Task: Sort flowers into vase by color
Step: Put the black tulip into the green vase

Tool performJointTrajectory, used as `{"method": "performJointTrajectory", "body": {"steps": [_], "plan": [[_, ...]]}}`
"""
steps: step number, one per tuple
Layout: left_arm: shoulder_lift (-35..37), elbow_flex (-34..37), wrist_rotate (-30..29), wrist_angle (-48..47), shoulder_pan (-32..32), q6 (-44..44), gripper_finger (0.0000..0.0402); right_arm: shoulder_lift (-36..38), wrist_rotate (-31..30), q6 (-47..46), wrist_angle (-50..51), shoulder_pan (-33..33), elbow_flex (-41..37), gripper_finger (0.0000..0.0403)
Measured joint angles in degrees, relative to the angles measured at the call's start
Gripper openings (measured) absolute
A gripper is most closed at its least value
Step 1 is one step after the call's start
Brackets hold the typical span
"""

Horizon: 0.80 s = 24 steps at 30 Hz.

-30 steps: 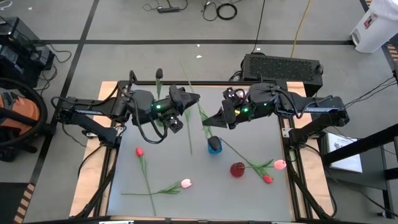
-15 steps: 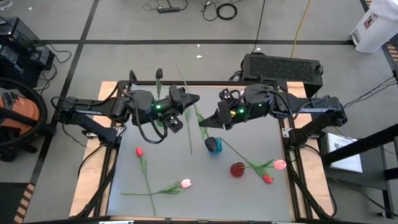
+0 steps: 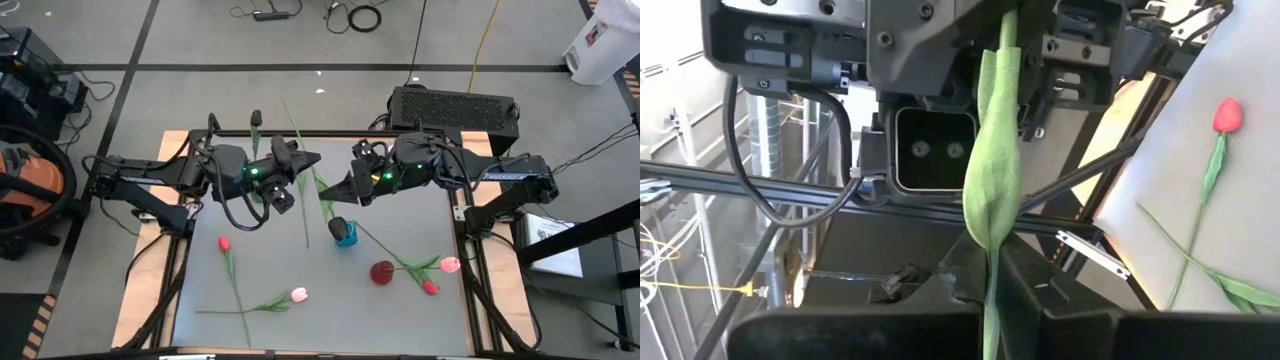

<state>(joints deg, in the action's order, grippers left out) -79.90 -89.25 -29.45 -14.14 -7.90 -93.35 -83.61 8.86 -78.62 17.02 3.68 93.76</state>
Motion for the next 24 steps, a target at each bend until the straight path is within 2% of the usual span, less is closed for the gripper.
{"method": "performJointTrajectory", "body": {"steps": [3, 11, 19, 24], "plan": [[0.0, 0.0, 0.0, -0.04, 0.0, 2.82, 0.0007, 0.0, -0.03, 0.17, -0.07, 0.0, 0.0, 0.0002], [0.0, 0.0, -0.16, -0.03, 0.0, 3.05, 0.0005, 0.0, -0.33, 2.61, -0.06, 0.0, 0.0, 0.0014], [0.0, 0.0, -1.29, -0.51, 0.0, 3.05, 0.0005, 0.02, -1.61, 4.56, -0.9, 0.0, 0.0, 0.0078], [0.02, 0.0, -4.61, -0.32, -0.04, 3.28, 0.0004, 0.29, -1.84, 9.22, -5.23, -0.31, 0.0, 0.0123]]}}
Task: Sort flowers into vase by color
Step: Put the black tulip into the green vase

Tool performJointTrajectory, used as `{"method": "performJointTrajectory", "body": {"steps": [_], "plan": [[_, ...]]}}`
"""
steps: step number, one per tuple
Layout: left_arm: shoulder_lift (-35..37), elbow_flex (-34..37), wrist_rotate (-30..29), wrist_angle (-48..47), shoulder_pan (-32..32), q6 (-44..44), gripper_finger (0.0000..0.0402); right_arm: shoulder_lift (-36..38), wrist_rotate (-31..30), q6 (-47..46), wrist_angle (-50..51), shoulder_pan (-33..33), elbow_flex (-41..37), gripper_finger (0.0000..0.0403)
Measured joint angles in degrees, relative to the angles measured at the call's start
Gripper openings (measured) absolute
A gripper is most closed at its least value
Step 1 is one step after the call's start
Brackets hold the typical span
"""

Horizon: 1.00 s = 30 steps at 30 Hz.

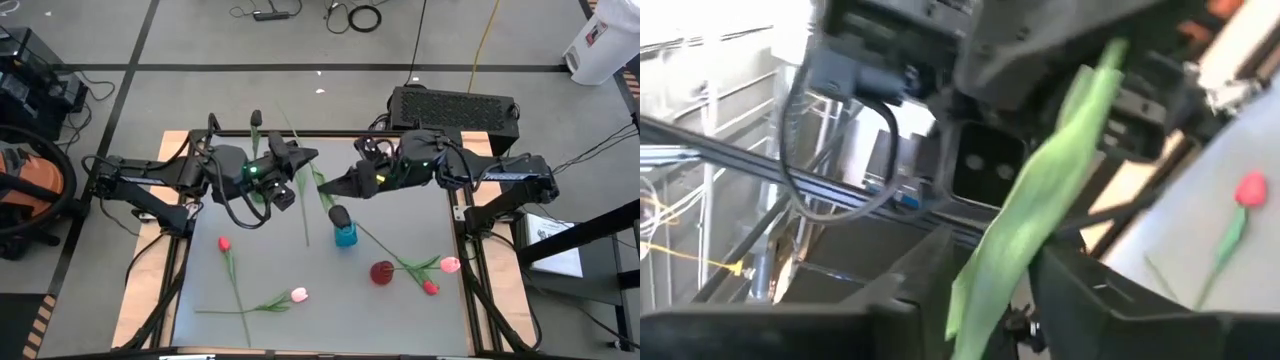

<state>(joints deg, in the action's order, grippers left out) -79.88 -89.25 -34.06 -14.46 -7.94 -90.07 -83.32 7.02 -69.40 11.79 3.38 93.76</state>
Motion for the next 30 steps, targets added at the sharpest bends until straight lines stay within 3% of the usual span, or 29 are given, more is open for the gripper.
{"method": "performJointTrajectory", "body": {"steps": [11, 20, 30], "plan": [[0.24, -0.04, -7.19, 0.35, -0.09, 8.76, 0.0004, 3.3, -4.73, 6.76, -0.33, -2.04, -0.02, 0.0178], [0.22, -0.04, -13.91, 0.31, -0.86, 17.33, 0.0004, 7.42, -9.73, 15.35, -0.43, -4.49, 0.06, 0.0185], [4.44, -0.02, -26.33, 0.49, -1.25, 37.32, 0.0004, 11.33, -10.57, 23.91, 0.3, -6.05, 0.04, 0.0185]]}}
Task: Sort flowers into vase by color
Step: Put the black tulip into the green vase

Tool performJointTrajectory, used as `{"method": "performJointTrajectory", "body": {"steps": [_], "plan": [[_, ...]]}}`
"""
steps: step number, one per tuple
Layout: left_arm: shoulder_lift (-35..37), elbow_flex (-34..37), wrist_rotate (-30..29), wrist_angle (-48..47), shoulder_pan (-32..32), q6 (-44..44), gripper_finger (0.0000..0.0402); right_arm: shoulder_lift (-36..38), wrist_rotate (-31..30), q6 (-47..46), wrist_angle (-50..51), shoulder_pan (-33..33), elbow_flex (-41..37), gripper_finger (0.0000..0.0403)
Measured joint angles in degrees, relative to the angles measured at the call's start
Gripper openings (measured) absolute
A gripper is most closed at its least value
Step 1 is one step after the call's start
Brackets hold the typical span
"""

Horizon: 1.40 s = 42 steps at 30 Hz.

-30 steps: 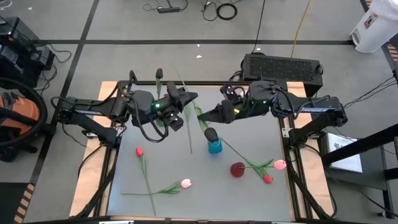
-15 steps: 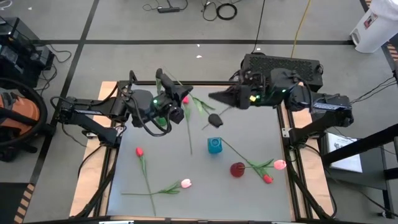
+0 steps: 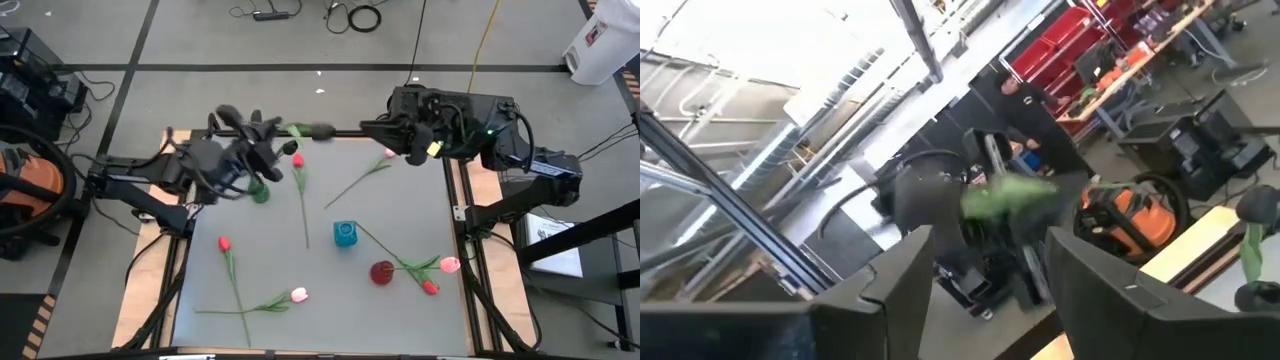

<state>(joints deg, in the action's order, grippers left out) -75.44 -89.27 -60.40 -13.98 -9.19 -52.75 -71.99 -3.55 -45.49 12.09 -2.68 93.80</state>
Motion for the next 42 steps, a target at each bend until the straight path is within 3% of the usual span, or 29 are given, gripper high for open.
{"method": "performJointTrajectory", "body": {"steps": [5, 13, 28, 34, 42], "plan": [[4.97, 0.0, -3.66, 0.0, 0.0, 10.56, 0.0004, 0.19, 0.13, 1.73, 0.83, 0.02, 0.0, 0.0185], [16.6, 0.0, -4.6, -2.19, 0.0, 23.59, 0.0004, 0.11, 0.24, 3.46, 6.04, 0.02, 0.0, 0.0185], [39.39, 1.05, 0.62, -32.96, 0.0, 45.59, 0.0004, 2.45, 0.33, 15.35, 12.98, 0.04, -0.02, 0.0185], [44.41, 6.24, 3.32, -39.58, 0.0, 53.87, 0.0004, 6.82, 0.39, 19.02, 20.13, 0.15, -0.04, 0.0185], [46.86, 20.93, 4.69, -37.81, 0.0, 60.9, 0.0004, 13.38, -0.9, 19.66, 26.14, 0.17, -0.04, 0.0185]]}}
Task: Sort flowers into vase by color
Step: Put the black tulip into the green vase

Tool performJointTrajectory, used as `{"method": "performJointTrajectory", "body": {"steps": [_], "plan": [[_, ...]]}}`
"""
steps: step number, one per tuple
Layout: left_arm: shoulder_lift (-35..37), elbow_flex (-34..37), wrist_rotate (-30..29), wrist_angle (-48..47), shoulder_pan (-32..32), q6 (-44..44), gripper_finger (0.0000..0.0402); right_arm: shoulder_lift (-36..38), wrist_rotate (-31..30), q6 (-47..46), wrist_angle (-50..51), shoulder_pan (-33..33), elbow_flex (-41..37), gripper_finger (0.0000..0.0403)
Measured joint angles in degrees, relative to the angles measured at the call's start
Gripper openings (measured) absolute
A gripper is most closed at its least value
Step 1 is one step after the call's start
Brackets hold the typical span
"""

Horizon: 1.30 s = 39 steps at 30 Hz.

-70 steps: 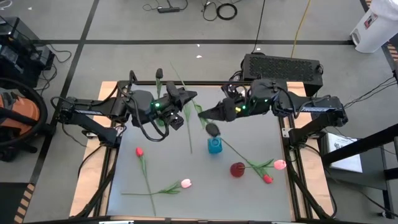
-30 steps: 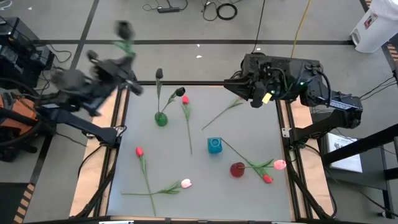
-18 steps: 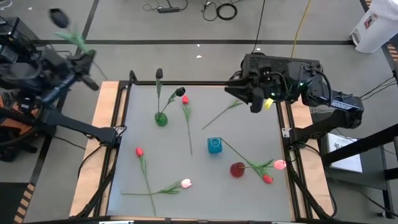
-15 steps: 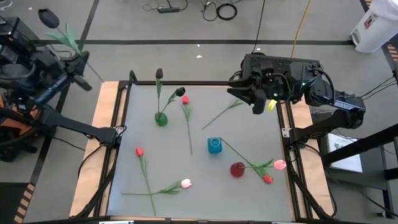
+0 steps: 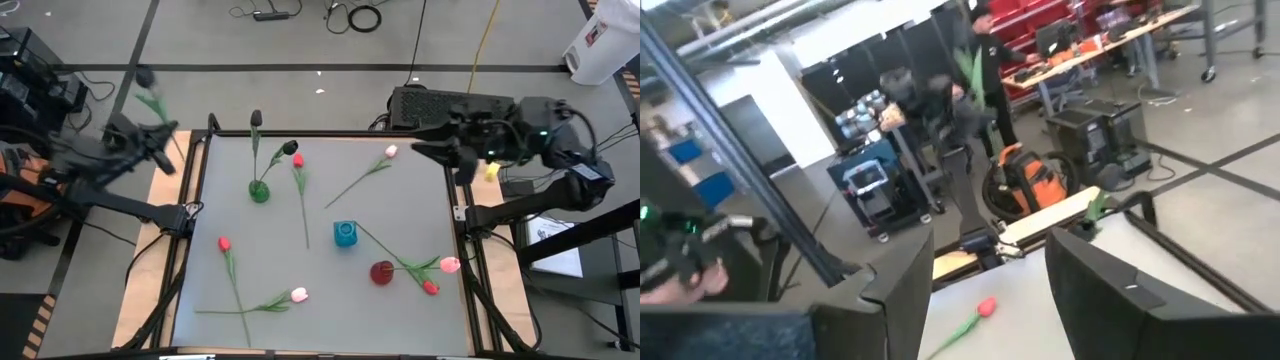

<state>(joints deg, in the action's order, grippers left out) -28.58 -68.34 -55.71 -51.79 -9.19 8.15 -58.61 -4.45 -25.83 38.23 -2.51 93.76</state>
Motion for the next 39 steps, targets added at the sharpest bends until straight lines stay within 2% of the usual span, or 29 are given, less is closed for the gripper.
{"method": "performJointTrajectory", "body": {"steps": [2, 9, 17, 29, 39], "plan": [[0.0, 4.18, 1.63, 2.97, 0.0, 1.6, 0.0004, 1.28, -1.4, -0.35, 1.14, 0.01, 0.0, 0.0185], [0.06, 17.87, 2.69, 22.68, 0.01, 1.51, 0.0004, 2.82, -1.83, -1.23, 1.6, 0.01, 0.0, 0.0185], [0.07, 27.91, 2.69, 37.37, 0.11, 1.91, 0.0004, 1.92, -1.33, -2.01, 1.84, 1.37, 0.0, 0.0185], [-0.04, 36.44, 2.61, 47.94, 0.26, 2.02, 0.0004, 0.61, -1.61, -3.54, 1.72, 6.1, 0.0, 0.0185], [-0.41, 40.82, 2.63, 49.57, 2.69, 5.06, 0.0004, -0.08, -1.81, -4.35, -0.75, 8.28, 0.0, 0.0185]]}}
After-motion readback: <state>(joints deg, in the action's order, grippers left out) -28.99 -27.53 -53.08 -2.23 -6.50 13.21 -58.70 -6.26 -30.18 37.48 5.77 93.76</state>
